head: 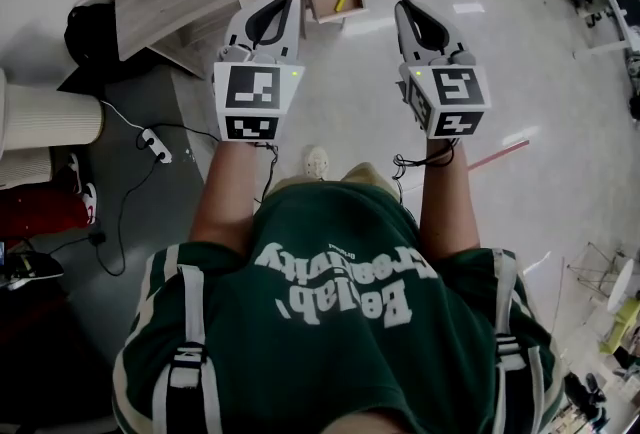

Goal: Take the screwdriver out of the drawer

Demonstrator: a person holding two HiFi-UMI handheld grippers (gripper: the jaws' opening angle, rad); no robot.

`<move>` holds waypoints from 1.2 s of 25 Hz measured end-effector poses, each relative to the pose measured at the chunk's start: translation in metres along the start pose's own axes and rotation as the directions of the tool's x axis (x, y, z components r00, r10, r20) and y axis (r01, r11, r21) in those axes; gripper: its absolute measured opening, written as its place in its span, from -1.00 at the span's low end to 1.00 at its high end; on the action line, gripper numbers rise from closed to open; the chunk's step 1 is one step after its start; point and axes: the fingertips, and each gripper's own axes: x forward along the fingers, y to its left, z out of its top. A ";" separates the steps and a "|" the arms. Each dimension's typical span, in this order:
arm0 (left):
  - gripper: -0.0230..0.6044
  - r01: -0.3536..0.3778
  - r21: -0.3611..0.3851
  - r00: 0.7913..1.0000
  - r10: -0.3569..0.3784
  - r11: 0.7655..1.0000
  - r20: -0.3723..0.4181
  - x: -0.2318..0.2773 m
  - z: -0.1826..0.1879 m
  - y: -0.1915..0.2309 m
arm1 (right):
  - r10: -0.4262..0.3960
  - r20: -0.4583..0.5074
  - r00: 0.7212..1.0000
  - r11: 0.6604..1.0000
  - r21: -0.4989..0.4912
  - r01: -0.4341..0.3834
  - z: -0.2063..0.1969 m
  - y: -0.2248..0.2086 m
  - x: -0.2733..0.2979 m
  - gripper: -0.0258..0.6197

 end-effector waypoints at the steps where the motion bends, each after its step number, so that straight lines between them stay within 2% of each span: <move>1: -0.87 0.008 -0.002 1.000 -0.008 1.000 0.005 0.004 -0.001 0.003 | -0.007 -0.002 1.000 1.000 0.001 0.007 0.000 0.000 0.004 -0.81; 10: -0.87 0.062 -0.023 0.998 -0.062 0.998 -0.009 0.026 -0.020 -0.003 | -0.050 -0.024 0.998 0.999 0.005 0.051 -0.014 -0.012 0.007 -0.81; 16: -0.87 0.067 -0.038 0.998 -0.068 0.997 -0.020 0.049 -0.023 -0.008 | -0.027 -0.031 0.999 1.000 -0.004 0.027 -0.019 -0.022 0.022 -0.81; 23: -0.87 0.013 -0.039 0.999 -0.015 0.999 -0.037 0.095 -0.012 -0.010 | 0.027 -0.007 1.000 0.999 -0.017 -0.027 -0.009 -0.067 0.057 -0.81; 30: -0.87 -0.096 -0.034 0.995 0.094 0.995 -0.043 0.148 0.006 0.001 | 0.103 0.030 0.994 0.995 -0.018 -0.103 0.005 -0.118 0.111 -0.81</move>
